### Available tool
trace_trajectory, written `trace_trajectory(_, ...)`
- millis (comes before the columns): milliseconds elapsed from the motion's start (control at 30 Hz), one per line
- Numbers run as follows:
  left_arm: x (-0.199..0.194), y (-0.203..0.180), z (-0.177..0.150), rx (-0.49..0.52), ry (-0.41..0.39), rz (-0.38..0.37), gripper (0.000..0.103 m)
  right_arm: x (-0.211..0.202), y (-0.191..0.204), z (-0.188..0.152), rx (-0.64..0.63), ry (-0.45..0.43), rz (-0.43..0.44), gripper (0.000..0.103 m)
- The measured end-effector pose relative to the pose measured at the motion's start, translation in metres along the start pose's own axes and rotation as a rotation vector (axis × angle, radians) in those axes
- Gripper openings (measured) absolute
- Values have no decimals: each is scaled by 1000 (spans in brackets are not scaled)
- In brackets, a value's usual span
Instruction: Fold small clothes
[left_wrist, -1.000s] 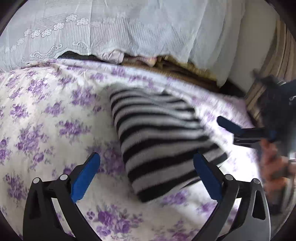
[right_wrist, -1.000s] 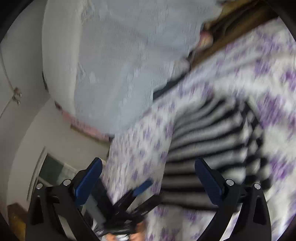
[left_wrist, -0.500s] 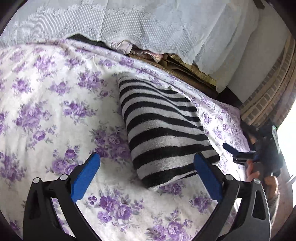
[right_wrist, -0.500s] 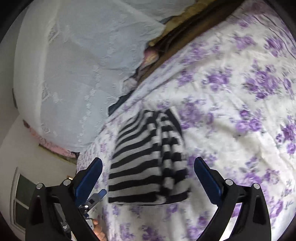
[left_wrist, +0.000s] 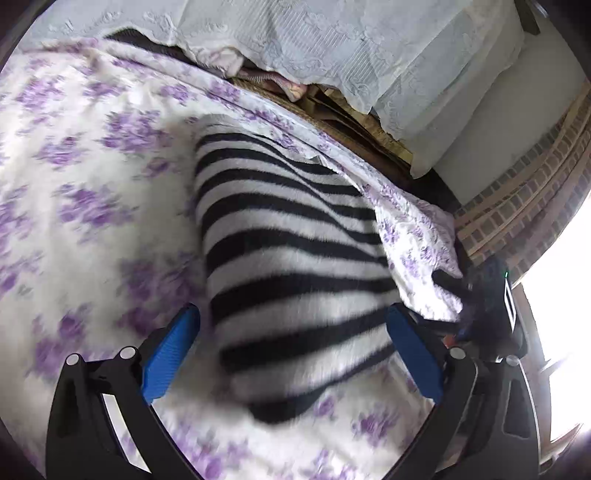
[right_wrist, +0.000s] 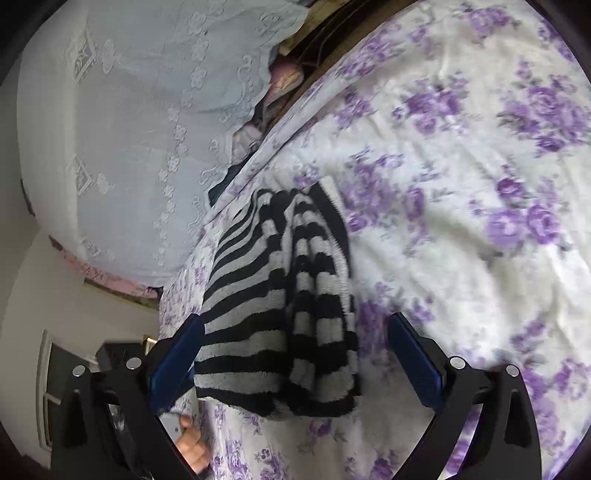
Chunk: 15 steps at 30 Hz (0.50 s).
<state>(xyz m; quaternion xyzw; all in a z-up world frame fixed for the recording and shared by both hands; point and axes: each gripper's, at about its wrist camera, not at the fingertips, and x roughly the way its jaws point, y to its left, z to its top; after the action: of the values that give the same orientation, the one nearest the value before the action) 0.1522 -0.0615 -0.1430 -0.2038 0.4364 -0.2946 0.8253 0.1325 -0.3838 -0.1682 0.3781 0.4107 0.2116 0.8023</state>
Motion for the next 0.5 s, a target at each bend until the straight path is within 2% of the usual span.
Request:
trace_trajectory(133, 37, 18, 16, -116, 75, -52, 98, 21, 5, 8, -18, 32, 18, 100)
trace_trajectory(233, 46, 14, 20, -76, 83, -53, 98, 32, 9, 16, -15, 43, 75, 100)
trace_trajectory(333, 52, 6, 18, 3, 111, -60, 98, 50, 18, 24, -24, 75, 75, 100)
trace_trajectory(500, 47, 15, 20, -44, 103, -163, 98, 61, 21, 33, -23, 127, 170, 100)
